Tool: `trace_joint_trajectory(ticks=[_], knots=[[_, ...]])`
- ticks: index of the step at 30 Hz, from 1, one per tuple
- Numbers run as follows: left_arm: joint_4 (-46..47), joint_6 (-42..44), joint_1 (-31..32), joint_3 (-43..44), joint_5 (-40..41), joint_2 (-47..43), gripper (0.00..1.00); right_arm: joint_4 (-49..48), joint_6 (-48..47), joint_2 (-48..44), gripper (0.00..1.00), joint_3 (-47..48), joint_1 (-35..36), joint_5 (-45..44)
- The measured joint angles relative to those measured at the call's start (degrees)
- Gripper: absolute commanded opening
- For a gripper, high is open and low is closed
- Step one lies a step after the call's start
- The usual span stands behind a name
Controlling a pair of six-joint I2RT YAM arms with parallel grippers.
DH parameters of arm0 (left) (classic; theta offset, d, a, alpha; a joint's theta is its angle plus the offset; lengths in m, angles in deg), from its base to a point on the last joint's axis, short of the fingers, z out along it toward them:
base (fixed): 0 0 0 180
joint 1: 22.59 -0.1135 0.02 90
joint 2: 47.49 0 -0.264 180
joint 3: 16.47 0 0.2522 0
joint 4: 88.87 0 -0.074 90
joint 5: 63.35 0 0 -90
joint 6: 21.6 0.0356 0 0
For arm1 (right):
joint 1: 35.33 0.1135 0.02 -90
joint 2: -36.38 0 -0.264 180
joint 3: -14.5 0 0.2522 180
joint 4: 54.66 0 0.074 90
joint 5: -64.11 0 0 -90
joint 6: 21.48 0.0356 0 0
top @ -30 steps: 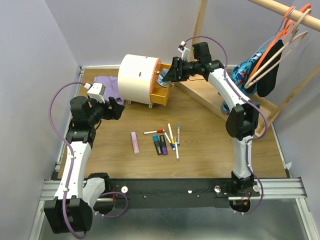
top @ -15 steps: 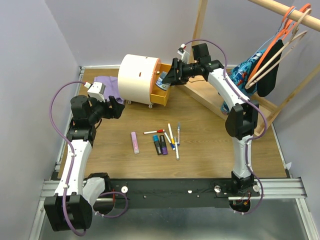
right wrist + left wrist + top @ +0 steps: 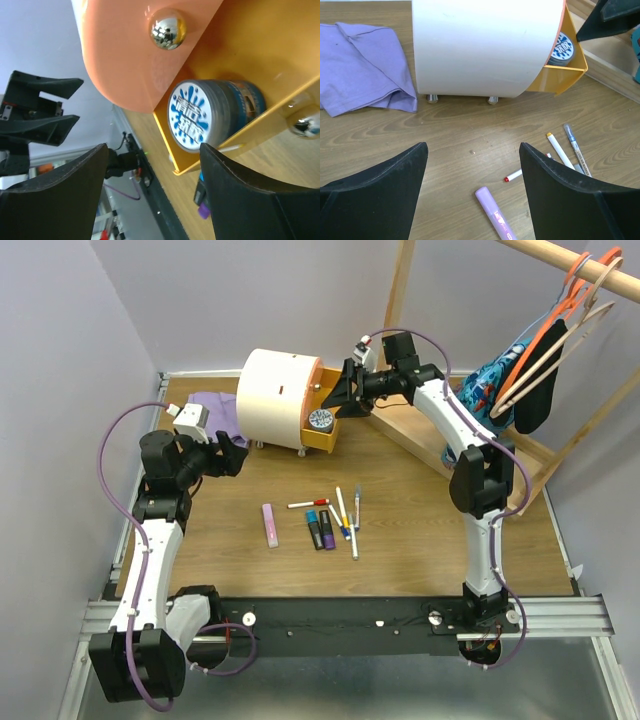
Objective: Sort the stationery into containers
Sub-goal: Place the stationery in the drawer.
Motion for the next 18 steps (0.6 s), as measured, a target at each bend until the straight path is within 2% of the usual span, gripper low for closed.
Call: trace_joint_trajectory(ticks=[4,7,8,11,18], knots=[[0.0,0.0,-0.2,0.0,0.0,0.3,0.83,-1.0,2.5,0.0,0.82,-1.0,0.0,2.5],[0.0,0.0,-0.2,0.0,0.0,0.7,0.83,-1.4,2.6,0.0,0.64,-0.9,0.0,3.1],[0.0,0.0,-0.2,0.0,0.0,0.8,0.83,-1.4,2.6,0.0,0.52,-0.9,-0.1,3.1],[0.0,0.0,-0.2,0.0,0.0,0.8,0.83,-2.0,2.0,0.0,0.4,-0.6,-0.4,3.6],[0.1,0.0,-0.4,0.0,0.0,0.8,0.82,-3.4,-1.7,-0.3,0.31,1.2,-1.1,3.6]])
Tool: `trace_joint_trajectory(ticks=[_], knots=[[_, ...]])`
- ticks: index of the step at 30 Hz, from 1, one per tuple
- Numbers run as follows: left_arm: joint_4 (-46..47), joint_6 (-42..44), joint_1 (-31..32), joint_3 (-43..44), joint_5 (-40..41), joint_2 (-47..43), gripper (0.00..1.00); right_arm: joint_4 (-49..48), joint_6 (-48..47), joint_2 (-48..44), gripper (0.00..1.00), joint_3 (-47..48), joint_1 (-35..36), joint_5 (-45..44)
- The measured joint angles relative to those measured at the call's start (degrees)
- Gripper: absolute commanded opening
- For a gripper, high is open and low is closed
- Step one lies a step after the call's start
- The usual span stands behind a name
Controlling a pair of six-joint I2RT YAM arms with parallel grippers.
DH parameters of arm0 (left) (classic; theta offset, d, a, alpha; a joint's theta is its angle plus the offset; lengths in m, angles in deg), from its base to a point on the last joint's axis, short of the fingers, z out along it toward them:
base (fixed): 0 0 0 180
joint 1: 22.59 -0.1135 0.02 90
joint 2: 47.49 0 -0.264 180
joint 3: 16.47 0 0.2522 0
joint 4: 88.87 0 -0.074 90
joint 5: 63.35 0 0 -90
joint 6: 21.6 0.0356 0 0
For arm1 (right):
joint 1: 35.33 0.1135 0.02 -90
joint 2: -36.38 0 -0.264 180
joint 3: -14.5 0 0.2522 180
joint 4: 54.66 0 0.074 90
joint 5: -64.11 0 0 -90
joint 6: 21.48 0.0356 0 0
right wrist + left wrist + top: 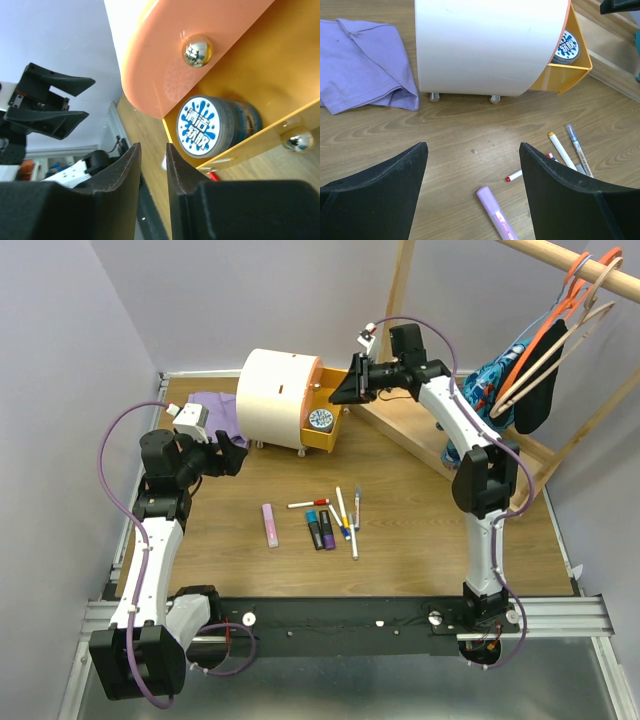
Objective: Sort the stationery into containers
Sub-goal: Place the stationery in the drawer.
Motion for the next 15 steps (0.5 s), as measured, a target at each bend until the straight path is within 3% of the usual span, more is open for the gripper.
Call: trace_joint_trajectory(ticks=[8,15], knots=[[0.4,0.2,-0.1,0.7,0.1,1.8,0.8,0.1,-5.0,-2.4,0.19,-1.7,-0.3,-4.0],[3.4,0.1,-0.1,5.0,0.5,7.9,0.77,1.5,-11.8,-2.9,0.18,-2.5,0.0,-8.6]])
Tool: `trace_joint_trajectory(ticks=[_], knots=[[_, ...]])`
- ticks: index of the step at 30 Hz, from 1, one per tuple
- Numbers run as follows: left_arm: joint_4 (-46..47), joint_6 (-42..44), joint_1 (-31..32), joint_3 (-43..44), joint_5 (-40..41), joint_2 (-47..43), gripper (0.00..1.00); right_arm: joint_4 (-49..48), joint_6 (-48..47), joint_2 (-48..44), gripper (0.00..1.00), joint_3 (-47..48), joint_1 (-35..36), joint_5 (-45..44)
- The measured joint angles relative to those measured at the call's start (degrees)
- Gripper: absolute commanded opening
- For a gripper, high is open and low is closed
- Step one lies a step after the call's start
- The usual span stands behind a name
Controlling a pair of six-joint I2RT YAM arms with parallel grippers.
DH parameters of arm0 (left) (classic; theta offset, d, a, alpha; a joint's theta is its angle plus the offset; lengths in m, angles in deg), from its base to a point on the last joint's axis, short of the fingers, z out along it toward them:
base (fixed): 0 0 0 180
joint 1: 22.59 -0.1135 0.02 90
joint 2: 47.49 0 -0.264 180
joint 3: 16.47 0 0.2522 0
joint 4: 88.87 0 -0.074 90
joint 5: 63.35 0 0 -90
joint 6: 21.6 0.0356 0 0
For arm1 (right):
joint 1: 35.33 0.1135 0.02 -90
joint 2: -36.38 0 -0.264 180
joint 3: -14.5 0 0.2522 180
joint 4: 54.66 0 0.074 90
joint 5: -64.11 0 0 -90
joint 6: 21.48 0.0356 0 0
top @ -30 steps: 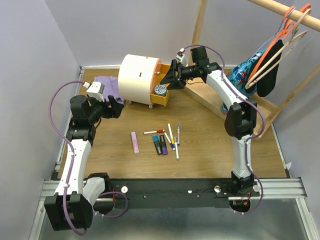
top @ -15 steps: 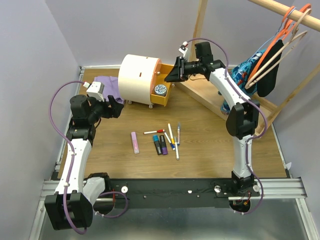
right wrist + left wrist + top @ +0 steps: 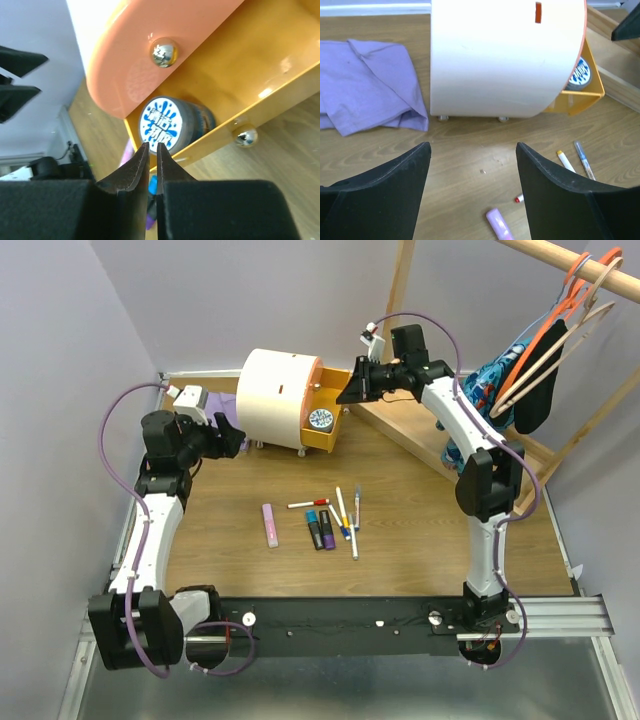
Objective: Sort the stationery into containers
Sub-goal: Place the stationery in the drawer, then close the drawer in the storage box.
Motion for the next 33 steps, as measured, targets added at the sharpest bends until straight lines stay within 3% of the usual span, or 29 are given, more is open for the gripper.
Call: trace_joint_trajectory(ticks=[9,17,25,33], knots=[[2.3,1.7,1.2,7.0,-1.1,7.3,0.75,0.9,-5.6,0.1,0.09,2.9,1.9,-8.4],[2.8,6.6,2.5,14.8,1.6,13.2,0.75,1.9,-7.0,0.0,0.01,-1.0,2.2,-12.3],[4.3,10.7,2.5,24.2,10.5,22.4,0.77,2.3,-8.3,-1.9,0.01,-5.2,2.2,-21.4],[5.3,13.2,2.5,36.8,13.9,36.7,0.78,2.6,-8.4,0.0,0.01,-1.1,2.2,-24.0]])
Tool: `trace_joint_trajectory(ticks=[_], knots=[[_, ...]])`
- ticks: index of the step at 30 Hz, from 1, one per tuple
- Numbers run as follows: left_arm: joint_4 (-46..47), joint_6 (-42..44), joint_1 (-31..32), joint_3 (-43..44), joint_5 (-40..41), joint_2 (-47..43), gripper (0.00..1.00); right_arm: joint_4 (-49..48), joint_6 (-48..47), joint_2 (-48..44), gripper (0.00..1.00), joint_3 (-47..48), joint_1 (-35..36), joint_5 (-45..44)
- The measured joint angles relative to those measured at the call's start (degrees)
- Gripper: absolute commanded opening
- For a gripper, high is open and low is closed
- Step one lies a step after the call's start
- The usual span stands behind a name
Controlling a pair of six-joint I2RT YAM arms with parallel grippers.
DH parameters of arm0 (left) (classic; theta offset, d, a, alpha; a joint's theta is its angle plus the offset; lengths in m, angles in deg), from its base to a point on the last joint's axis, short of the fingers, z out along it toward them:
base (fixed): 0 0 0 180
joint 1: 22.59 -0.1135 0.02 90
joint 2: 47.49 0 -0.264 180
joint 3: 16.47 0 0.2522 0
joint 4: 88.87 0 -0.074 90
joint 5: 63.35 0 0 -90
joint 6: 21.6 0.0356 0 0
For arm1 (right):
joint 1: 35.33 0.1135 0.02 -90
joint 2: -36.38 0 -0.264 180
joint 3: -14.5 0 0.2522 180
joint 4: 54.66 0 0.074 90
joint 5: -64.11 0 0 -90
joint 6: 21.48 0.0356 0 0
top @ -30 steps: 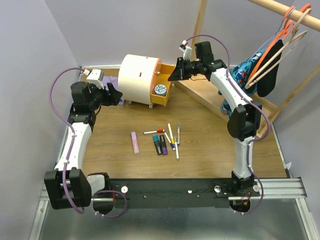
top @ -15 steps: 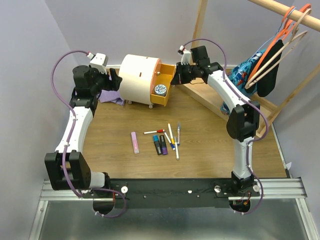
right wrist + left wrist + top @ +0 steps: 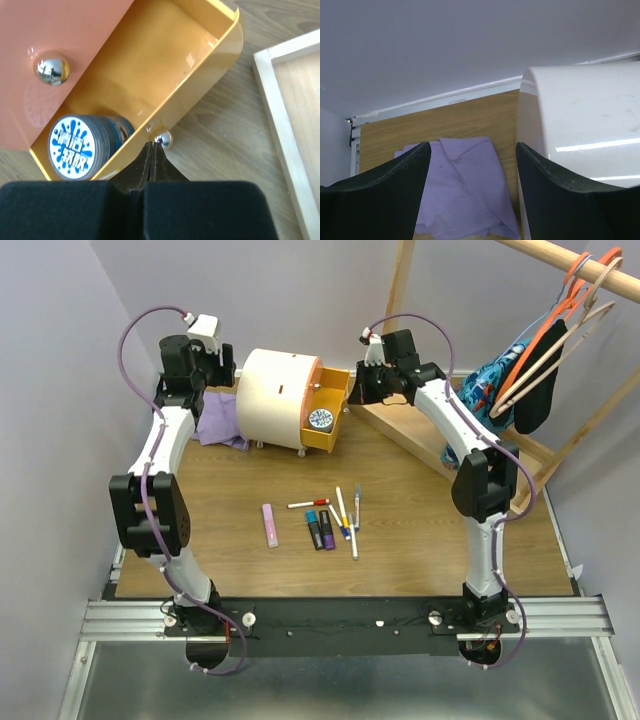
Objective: Sort the stationery into containers
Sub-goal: Close the drawer in the storage box.
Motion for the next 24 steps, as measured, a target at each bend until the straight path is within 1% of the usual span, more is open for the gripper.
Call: trace_joint_trajectory(ticks=[6,9,16,24], knots=[[-0.4,0.5,0.2,4.2,0.2,6.5,0.78,-0.3,0.8,3.3,0.01,3.4,0.0,0.2],[-0.3,0.5,0.5,4.3,0.3,7.1,0.78,-0.3,1.6,5.4,0.0,5.0,0.0,0.2],[-0.1,0.5,1.0,4.3,0.3,7.1,0.77,0.0,2.8,6.9,0.0,6.0,0.0,0.3],[0.1,0.3,3.5,3.3,0.2,7.1,0.77,-0.7,5.0,9.3,0.01,8.7,1.3,1.1]])
